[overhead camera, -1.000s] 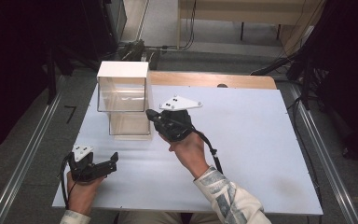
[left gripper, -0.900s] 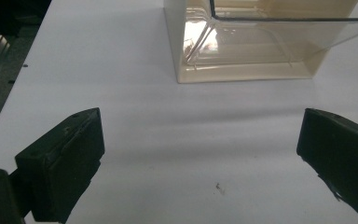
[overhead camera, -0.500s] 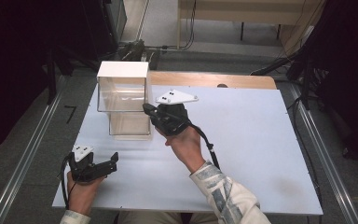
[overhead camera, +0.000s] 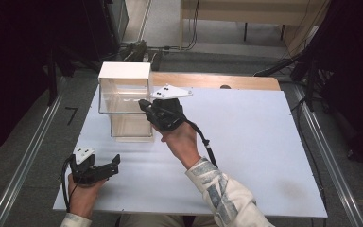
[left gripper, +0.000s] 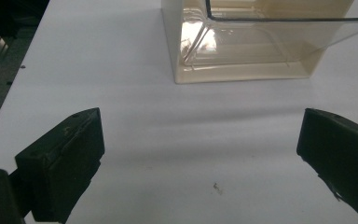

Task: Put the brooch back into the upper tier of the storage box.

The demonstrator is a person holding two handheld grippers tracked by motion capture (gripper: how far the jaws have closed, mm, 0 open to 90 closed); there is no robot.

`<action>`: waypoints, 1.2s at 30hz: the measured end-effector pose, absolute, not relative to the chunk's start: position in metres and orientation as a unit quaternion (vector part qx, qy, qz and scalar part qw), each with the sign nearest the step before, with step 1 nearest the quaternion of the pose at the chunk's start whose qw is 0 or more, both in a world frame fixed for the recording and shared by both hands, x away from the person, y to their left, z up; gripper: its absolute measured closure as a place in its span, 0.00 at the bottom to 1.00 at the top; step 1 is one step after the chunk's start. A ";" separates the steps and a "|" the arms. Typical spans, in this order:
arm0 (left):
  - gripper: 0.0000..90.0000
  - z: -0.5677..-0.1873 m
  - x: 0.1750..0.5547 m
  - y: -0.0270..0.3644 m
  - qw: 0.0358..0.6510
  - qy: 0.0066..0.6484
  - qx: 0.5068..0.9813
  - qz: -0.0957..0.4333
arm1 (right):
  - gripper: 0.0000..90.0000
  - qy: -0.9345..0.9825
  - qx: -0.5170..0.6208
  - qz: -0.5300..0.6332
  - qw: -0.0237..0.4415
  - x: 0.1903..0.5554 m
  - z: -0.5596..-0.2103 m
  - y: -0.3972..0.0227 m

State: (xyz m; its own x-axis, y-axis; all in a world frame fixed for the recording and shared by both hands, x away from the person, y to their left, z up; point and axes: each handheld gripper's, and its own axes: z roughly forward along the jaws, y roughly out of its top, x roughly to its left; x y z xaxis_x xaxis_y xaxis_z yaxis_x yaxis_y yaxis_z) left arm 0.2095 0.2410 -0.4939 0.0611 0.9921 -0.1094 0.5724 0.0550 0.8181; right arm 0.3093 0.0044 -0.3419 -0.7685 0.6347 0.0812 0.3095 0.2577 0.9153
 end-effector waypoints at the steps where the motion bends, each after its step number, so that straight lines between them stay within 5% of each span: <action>1: 0.02 -0.494 0.209 0.241 0.370 0.624 0.627 0.283 | 0.97 0.779 0.303 0.527 0.153 0.310 -0.342 0.005; 6: 0.02 -0.494 0.209 0.240 0.371 0.624 0.627 0.284 | 0.94 0.778 0.302 0.528 0.157 0.311 -0.344 0.009; 9: 0.02 -0.494 0.209 0.241 0.372 0.623 0.627 0.283 | 0.83 0.777 0.303 0.531 0.152 0.312 -0.345 0.009; 20: 0.02 -0.494 0.209 0.240 0.370 0.622 0.629 0.283 | 0.76 0.778 0.302 0.531 0.149 0.306 -0.344 -0.004; 36: 0.02 -0.495 0.210 0.238 0.365 0.622 0.632 0.284 | 0.49 0.782 0.297 0.530 0.142 0.296 -0.359 -0.037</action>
